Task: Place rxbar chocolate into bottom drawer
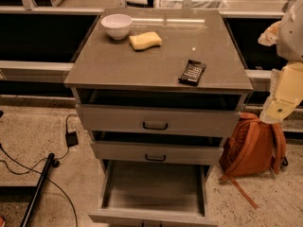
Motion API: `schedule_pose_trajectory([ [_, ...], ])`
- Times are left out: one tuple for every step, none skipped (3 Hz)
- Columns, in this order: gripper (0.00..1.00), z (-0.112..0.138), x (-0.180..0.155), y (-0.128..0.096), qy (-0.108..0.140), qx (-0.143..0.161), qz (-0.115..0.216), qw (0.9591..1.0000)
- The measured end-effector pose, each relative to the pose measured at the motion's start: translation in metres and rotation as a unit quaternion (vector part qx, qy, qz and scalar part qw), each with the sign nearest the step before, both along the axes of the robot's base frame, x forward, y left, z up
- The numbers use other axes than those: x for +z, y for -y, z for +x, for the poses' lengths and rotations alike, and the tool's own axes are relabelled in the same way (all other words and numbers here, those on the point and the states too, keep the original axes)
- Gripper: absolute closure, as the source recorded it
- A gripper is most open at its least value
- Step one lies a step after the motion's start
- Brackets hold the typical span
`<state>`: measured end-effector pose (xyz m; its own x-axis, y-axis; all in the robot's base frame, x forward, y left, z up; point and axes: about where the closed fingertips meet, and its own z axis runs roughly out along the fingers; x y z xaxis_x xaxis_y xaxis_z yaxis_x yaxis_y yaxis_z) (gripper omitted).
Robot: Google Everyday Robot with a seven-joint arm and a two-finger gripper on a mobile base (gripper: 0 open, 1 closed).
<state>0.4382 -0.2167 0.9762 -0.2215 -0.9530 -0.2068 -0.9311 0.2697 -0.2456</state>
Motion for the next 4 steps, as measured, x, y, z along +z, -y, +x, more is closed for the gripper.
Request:
schedule_pose_trajectory([
  [0.00,0.001,0.001,0.000,0.002,0.000,0.001,1.0000],
  [0.00,0.030,0.005,0.001,0.019,0.007,0.033,0.9992],
  [0.00,0.103,-0.014,0.005,0.034,-0.011,0.108,0.9934],
  [0.00,0.150,-0.040,0.011,0.033,-0.046,0.160,0.9854],
])
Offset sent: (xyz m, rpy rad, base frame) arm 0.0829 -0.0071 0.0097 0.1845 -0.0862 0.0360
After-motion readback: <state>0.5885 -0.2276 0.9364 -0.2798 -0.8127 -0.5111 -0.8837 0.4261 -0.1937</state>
